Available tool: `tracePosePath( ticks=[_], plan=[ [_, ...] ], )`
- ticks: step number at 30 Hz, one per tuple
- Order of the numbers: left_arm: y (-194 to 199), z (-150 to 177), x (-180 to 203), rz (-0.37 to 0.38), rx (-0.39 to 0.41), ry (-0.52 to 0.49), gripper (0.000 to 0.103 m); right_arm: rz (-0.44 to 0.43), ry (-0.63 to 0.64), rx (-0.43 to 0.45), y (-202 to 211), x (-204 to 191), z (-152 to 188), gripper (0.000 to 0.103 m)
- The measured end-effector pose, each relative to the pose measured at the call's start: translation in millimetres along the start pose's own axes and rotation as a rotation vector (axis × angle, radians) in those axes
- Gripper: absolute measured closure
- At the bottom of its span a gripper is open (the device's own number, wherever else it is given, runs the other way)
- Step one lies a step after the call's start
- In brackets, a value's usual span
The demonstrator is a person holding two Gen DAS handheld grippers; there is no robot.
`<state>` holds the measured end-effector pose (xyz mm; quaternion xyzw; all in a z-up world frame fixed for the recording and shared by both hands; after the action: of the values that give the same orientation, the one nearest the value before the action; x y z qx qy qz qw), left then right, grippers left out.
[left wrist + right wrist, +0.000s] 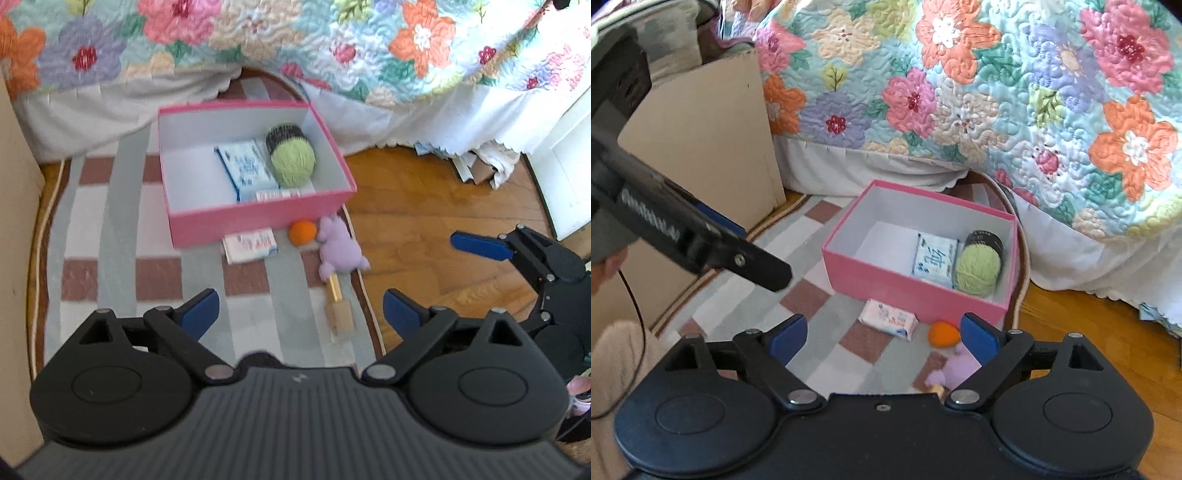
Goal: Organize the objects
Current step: 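Lift the left tool out of the box toward the foundation bottle, then lower the left tool onto the gold-capped foundation bottle and close on it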
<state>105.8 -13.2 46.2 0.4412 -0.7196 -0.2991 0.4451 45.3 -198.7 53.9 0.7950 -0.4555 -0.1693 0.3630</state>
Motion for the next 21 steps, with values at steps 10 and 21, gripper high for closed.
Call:
tracePosePath(
  ticks=[10,21],
  plan=[
    [-27,34,-12,-0.056,0.049,-0.04,0.006,0.13,0.012,0.078,-2,-10,37,0.01],
    [-98,56,-4,-0.07,0.031,-0.096,0.006,0.12,-0.047,-0.026,-60,-10,108,0.01]
  ],
)
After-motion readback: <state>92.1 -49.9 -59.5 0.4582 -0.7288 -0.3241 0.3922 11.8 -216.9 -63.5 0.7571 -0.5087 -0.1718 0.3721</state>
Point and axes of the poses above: each gripper's, at about its wrist camera, not at the fingertips, and y roughly against the way its jaws point, x to its right, z to its underside, the point moved 2 cm from there along -y, roughly the way its jaws point, and after that the axes turned 3 degrees about y, right-handed, at the moved point
